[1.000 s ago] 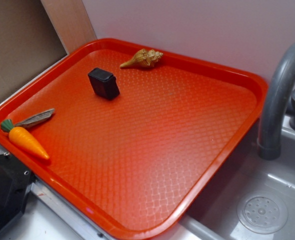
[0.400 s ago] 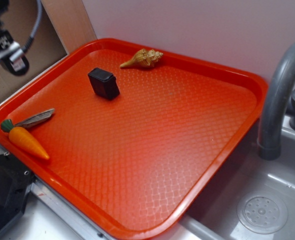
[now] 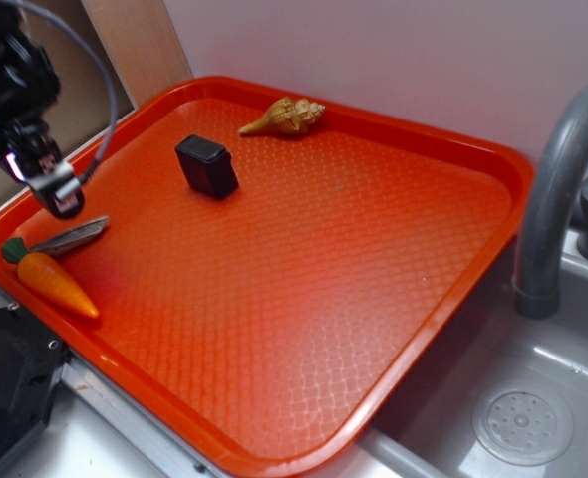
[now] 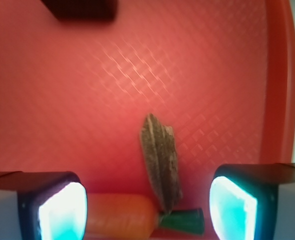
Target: Grab the wood chip.
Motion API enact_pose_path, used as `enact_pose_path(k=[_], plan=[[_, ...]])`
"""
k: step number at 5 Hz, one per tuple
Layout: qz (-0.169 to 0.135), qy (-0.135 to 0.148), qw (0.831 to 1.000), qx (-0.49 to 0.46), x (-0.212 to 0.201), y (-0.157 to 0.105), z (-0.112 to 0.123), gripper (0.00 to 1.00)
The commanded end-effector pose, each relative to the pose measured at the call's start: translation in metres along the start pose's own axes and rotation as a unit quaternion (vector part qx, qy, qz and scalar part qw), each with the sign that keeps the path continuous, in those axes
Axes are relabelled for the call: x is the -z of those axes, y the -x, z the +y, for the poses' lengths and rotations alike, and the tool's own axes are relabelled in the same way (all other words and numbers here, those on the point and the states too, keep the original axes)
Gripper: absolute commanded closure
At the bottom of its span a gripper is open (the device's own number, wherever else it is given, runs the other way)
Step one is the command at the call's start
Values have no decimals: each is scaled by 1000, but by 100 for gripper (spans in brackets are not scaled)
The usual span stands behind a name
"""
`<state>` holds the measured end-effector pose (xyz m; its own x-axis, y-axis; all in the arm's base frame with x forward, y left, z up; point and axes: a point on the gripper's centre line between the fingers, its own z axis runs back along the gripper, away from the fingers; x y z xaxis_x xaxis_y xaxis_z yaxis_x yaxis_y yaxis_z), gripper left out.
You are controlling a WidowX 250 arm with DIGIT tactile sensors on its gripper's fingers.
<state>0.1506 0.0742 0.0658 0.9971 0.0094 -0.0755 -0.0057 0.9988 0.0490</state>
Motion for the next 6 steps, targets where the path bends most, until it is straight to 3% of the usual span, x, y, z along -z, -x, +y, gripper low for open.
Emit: enact_pose_path(k=[1,2,3,4,6], plan=[[25,-35,999,10,47,-5,5,0],[41,-33,998,20,62,-2,7,0],[47,-39,998,28,70,3,6,26],[40,-46,998,32,68,9,4,100],[36,-62,997,34,67,15,4,100]])
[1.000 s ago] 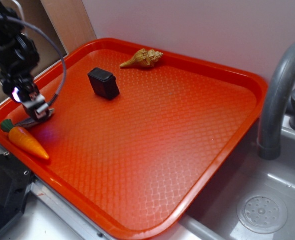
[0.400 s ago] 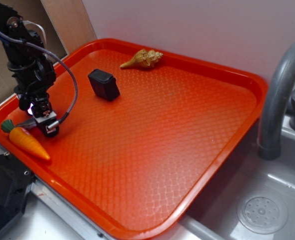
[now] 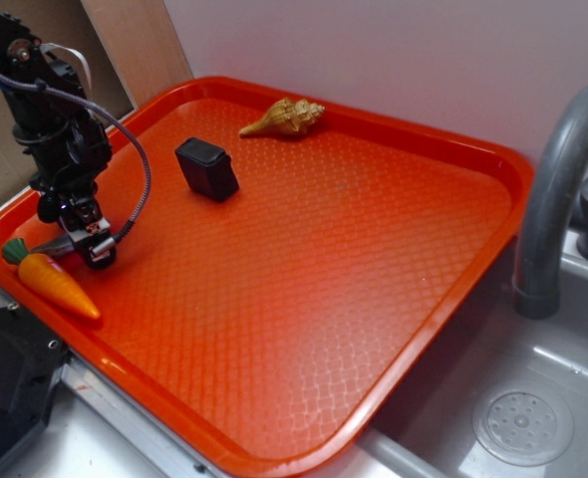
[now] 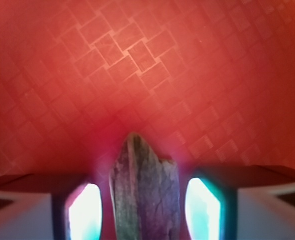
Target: Grab the wood chip.
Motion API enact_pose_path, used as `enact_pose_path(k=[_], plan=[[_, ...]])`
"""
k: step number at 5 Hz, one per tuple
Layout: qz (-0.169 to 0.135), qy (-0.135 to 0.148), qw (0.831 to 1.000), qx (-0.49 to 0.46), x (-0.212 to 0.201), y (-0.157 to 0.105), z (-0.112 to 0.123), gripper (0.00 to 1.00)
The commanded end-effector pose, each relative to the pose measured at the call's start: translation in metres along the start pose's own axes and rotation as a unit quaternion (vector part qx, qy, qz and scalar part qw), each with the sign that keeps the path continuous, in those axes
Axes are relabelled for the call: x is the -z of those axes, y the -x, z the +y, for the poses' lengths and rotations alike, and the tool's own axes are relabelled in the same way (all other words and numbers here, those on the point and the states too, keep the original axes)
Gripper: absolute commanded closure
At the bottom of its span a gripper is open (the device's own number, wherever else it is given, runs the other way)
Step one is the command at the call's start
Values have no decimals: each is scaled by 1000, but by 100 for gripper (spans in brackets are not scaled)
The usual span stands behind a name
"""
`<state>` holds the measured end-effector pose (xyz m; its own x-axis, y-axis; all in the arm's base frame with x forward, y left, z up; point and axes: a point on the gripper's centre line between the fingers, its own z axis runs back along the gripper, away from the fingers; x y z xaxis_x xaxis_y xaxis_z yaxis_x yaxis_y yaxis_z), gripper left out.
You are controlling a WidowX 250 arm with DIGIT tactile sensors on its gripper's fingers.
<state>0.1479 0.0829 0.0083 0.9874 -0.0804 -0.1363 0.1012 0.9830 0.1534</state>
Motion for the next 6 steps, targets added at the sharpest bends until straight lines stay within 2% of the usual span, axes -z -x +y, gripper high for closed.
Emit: enact_pose_path(k=[1,2,3,4,6], plan=[[9,-4,1000,-18,7,18,-3,100],[0,-6,1000,-27,-2,16,2,100],[-11,-41,998,-52,-14,13,6,100],[-29,-18,998,-50,-29,8,11,100],[-64,-18,995,-69,-60,-1,20,100]])
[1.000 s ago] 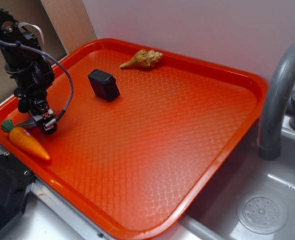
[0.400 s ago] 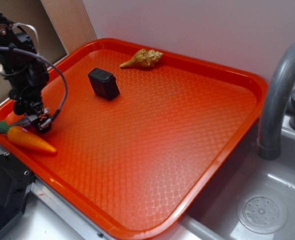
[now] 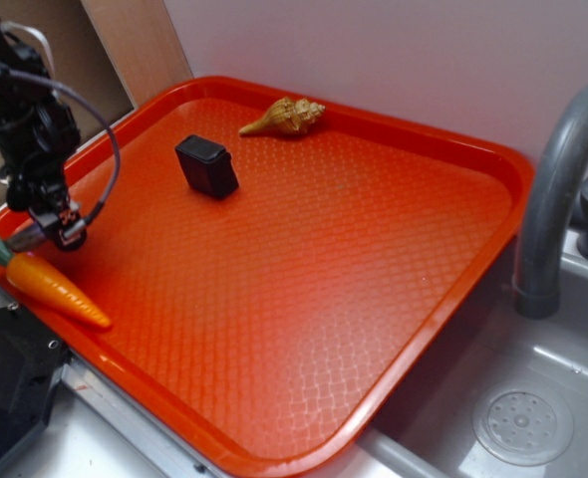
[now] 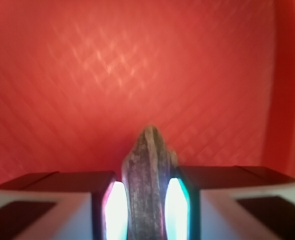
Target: Grab the wood chip.
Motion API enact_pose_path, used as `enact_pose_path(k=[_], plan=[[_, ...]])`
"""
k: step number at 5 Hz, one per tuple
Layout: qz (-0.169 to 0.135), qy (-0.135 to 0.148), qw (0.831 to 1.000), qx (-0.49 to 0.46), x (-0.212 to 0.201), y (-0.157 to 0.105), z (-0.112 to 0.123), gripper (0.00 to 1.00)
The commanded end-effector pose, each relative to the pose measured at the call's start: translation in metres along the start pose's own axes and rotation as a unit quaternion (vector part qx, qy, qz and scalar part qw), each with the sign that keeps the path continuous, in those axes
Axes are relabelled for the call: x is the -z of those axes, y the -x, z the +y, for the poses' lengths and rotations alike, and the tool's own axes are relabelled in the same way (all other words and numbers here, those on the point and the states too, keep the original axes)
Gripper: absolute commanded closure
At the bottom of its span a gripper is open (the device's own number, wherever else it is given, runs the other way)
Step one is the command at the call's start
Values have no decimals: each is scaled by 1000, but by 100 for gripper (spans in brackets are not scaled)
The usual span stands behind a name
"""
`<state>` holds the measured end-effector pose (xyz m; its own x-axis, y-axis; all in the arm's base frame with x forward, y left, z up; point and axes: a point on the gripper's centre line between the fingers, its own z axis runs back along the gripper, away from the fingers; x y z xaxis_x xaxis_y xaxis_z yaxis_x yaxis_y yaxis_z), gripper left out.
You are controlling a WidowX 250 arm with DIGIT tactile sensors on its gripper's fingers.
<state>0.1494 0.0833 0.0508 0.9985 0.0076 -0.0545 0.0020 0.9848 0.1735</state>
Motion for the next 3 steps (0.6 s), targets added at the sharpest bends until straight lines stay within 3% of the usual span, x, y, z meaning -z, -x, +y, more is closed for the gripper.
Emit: enact_pose_path(k=[1,2,3], plan=[[-70,-7,997,-21,-68,-18,3,100],[-87,-4,996,-17,-117,-27,-23,100],[-80,31,996,6,-155,-30,-48,100]])
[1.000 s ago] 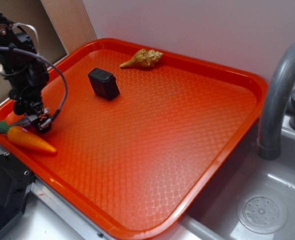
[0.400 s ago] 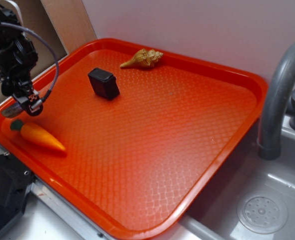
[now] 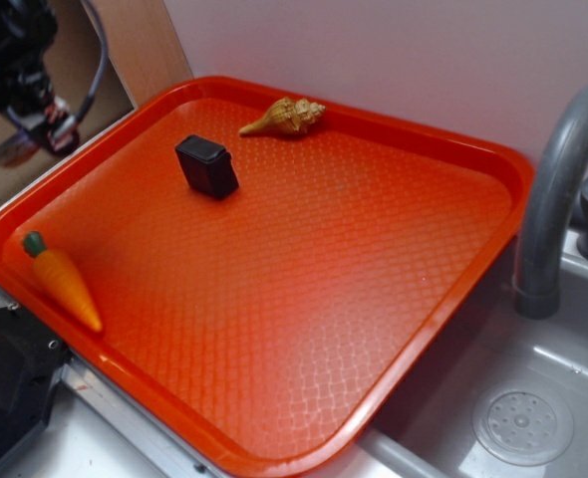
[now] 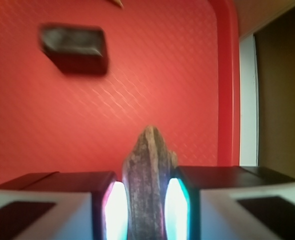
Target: Grab the wood chip.
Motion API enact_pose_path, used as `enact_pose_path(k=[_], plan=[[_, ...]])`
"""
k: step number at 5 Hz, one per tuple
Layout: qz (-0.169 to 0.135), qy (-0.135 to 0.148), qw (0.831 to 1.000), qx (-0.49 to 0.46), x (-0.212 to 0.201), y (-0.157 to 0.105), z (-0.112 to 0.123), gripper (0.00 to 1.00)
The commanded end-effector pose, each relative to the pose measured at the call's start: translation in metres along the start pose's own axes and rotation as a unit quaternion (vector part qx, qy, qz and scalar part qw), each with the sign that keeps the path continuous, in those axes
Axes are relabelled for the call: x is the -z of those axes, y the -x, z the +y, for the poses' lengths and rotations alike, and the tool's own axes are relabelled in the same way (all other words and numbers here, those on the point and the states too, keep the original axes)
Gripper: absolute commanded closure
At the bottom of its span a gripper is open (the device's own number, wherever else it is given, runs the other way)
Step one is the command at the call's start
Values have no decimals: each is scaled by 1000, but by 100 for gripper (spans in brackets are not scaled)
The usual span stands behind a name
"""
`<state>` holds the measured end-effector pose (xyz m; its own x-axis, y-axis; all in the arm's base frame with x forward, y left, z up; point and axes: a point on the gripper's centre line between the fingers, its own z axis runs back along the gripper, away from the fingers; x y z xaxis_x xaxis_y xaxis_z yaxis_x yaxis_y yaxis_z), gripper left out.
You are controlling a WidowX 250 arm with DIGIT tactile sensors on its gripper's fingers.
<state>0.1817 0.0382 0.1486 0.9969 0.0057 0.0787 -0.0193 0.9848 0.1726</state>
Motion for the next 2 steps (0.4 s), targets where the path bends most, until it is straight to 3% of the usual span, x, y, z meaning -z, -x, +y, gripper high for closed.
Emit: enact_pose_path(k=[1,2], plan=[[5,67,997,23,-53,-15,-27,100],[0,85,996,21,-43,-13,-22,100]])
